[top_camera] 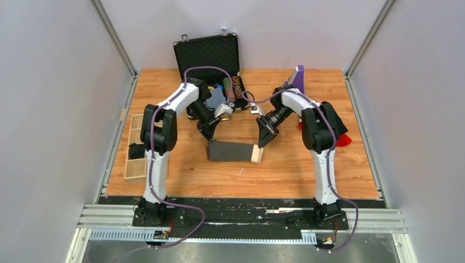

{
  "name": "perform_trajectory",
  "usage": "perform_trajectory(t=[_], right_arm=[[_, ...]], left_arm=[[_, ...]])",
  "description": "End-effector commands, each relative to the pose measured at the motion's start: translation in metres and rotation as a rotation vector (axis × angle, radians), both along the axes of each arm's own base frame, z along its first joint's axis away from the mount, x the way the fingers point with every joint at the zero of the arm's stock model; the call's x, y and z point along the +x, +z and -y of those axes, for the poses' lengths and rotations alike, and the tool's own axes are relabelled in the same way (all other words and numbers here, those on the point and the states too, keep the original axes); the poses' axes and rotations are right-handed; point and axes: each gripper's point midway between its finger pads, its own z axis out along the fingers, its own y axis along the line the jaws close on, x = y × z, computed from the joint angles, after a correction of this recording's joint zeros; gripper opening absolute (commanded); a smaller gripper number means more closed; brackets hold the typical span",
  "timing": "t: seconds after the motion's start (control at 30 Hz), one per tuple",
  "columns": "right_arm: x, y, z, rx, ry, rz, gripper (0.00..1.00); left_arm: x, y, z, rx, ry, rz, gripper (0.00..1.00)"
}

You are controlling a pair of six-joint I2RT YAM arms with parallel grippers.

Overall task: Roll the underwear
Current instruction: Fold the underwear at the center of the board.

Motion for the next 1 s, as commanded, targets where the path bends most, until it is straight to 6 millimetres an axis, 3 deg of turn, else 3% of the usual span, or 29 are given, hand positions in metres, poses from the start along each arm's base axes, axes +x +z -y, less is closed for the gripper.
perform_trajectory(t=[0.0, 0.3, 0.63, 0.97], right_arm=[[0.012, -0.002, 0.004, -0.02, -0.028, -0.004, 0.0], [0.024, -0.024, 0.01, -0.076, -0.065, -0.013, 0.0], [0.033, -0.045, 0.011, -0.111, -0.068, -0.01, 0.0], [0.039, -0.062, 0.014, -0.151, -0.076, 0.01, 0.0]], left_arm=[[0.01, -0.002, -0.007, 0.029, -0.027, -0.007, 0.0], [0.031, -0.02, -0.008, 0.073, -0.009, 0.023, 0.0], [0.036, -0.049, -0.016, 0.145, 0.009, 0.022, 0.0], [0.04, -0.064, -0.024, 0.189, 0.013, 0.059, 0.0]])
